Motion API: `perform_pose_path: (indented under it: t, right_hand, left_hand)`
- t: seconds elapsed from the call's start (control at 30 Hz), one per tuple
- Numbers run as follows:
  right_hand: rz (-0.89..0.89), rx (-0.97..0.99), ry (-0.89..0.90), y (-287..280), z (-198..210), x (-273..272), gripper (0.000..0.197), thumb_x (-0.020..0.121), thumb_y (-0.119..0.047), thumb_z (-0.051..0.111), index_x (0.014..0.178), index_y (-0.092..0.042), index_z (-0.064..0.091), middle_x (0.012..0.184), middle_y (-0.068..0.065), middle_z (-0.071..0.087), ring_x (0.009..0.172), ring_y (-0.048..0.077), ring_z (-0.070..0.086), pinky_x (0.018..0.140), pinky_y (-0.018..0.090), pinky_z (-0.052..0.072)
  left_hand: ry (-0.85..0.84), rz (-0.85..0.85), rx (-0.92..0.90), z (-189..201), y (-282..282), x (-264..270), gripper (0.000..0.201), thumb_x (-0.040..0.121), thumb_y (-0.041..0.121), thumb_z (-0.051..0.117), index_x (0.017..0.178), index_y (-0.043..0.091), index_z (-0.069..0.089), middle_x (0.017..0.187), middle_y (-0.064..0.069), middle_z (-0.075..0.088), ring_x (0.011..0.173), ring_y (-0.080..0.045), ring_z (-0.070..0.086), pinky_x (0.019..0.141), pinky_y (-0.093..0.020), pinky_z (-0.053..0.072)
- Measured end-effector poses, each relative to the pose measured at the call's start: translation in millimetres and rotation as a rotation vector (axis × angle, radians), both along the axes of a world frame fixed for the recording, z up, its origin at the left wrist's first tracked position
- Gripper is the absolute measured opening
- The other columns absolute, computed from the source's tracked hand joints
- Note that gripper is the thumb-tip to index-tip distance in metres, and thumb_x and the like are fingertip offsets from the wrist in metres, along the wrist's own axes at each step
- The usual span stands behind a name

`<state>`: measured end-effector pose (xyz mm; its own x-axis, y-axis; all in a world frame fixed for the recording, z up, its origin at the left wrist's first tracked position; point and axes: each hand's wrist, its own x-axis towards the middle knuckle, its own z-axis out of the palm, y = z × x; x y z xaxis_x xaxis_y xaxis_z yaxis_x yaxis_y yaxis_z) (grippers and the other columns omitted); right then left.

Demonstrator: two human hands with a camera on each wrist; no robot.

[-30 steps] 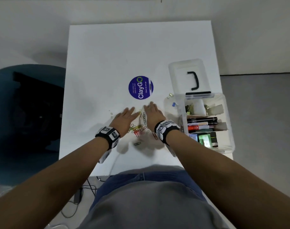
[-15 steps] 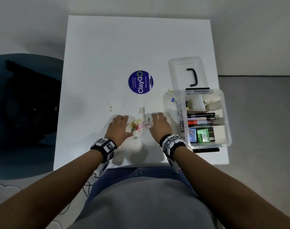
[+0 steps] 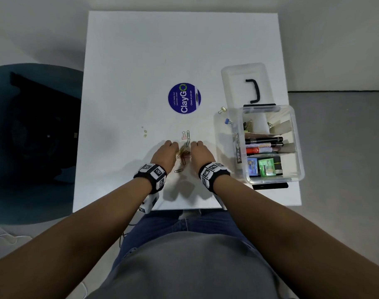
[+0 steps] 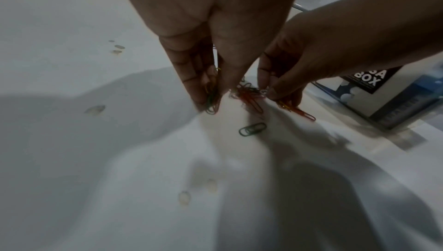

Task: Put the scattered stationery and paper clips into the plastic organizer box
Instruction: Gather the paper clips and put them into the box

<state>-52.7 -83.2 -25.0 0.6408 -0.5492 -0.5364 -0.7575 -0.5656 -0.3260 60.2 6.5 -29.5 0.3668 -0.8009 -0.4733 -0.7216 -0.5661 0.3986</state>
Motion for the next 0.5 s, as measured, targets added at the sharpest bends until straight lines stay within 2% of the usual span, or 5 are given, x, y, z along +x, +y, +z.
perform_pose_path:
  t: [0.2, 0.33, 0.43, 0.5]
  right_hand:
    - [-0.021, 0.002, -0.017, -16.5, 3.8, -14.2, 0.041, 0.084, 0.004, 0.058, 0.123, 0.0, 0.046, 0.121, 0.018, 0.052, 0.106, 0.035, 0.059, 0.086, 0.038, 0.049]
    - [-0.049, -0.038, -0.04, -24.9, 18.5, -18.4, 0.038, 0.083, 0.002, 0.058, 0.12, -0.003, 0.048, 0.121, 0.016, 0.053, 0.106, 0.032, 0.058, 0.083, 0.038, 0.049]
    - [-0.112, -0.096, -0.159, -31.3, 42.4, -16.8, 0.032, 0.083, -0.004, 0.061, 0.114, -0.008, 0.053, 0.117, 0.01, 0.054, 0.102, 0.028, 0.057, 0.077, 0.038, 0.051]
    - [-0.207, -0.114, -0.305, -42.4, 64.0, -17.5, 0.015, 0.09, -0.007, 0.051, 0.105, -0.009, 0.055, 0.104, 0.009, 0.061, 0.09, 0.028, 0.061, 0.068, 0.035, 0.049]
  left_hand:
    - [0.045, 0.142, -0.04, 8.9, 5.7, 13.0, 0.026, 0.084, -0.002, 0.048, 0.104, 0.01, 0.061, 0.102, -0.011, 0.058, 0.091, -0.029, 0.059, 0.073, -0.029, 0.042]
    - [0.071, 0.264, -0.135, 25.6, 8.2, 17.9, 0.021, 0.084, 0.0, 0.054, 0.098, 0.012, 0.065, 0.098, -0.009, 0.064, 0.09, -0.026, 0.063, 0.08, -0.036, 0.052]
    - [0.134, 0.358, -0.233, 51.8, 0.7, 10.9, 0.017, 0.086, 0.001, 0.058, 0.099, 0.01, 0.066, 0.097, -0.005, 0.066, 0.086, -0.02, 0.063, 0.08, -0.031, 0.053]
    - [0.168, 0.38, -0.327, 75.9, -13.6, -0.4, 0.015, 0.088, 0.005, 0.061, 0.099, 0.012, 0.067, 0.097, 0.0, 0.066, 0.084, -0.015, 0.062, 0.078, -0.025, 0.052]
